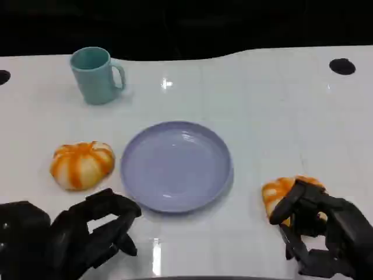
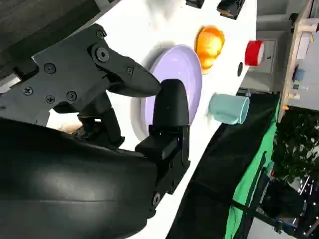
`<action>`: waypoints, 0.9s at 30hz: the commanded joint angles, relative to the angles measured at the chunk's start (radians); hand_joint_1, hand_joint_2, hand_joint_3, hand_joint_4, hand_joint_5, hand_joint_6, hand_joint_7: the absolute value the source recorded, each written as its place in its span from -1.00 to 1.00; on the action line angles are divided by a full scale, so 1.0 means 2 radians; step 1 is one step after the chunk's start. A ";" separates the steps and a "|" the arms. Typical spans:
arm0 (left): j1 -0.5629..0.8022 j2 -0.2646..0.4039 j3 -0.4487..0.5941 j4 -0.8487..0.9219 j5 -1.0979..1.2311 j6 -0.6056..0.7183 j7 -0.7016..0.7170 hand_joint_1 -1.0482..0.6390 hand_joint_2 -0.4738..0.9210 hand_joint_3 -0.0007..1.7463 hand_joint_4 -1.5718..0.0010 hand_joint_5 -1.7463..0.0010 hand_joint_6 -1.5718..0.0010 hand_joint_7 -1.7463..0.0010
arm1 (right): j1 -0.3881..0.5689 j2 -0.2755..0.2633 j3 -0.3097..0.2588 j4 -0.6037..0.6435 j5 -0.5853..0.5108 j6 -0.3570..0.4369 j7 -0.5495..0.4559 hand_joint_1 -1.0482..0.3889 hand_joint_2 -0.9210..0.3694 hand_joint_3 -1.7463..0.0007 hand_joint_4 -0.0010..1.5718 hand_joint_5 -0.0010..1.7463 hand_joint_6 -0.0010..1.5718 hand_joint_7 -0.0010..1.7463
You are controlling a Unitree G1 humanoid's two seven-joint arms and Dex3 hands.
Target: Grasp the bread from the table and place it into the plate.
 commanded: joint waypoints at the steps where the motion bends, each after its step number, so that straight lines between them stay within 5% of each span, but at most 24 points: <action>1: 0.000 0.005 0.003 0.002 0.000 -0.003 -0.003 -0.28 1.00 -0.51 0.24 -0.98 0.20 -0.47 | -0.004 -0.002 -0.003 0.004 0.003 -0.007 0.001 0.10 -0.48 -0.24 -0.02 1.00 -0.17 0.75; 19: -0.002 0.006 0.004 0.008 0.000 -0.006 -0.005 -0.30 1.00 -0.51 0.25 -0.98 0.20 -0.46 | -0.006 -0.001 -0.001 0.005 0.001 -0.005 -0.001 0.13 -0.48 -0.25 -0.03 1.00 -0.17 0.73; 27: -0.005 0.004 0.003 0.010 0.001 -0.002 0.000 -0.29 1.00 -0.52 0.24 -0.98 0.20 -0.47 | -0.011 0.000 -0.008 0.007 0.001 -0.014 -0.006 0.21 -0.29 -0.41 -0.15 0.97 -0.23 0.61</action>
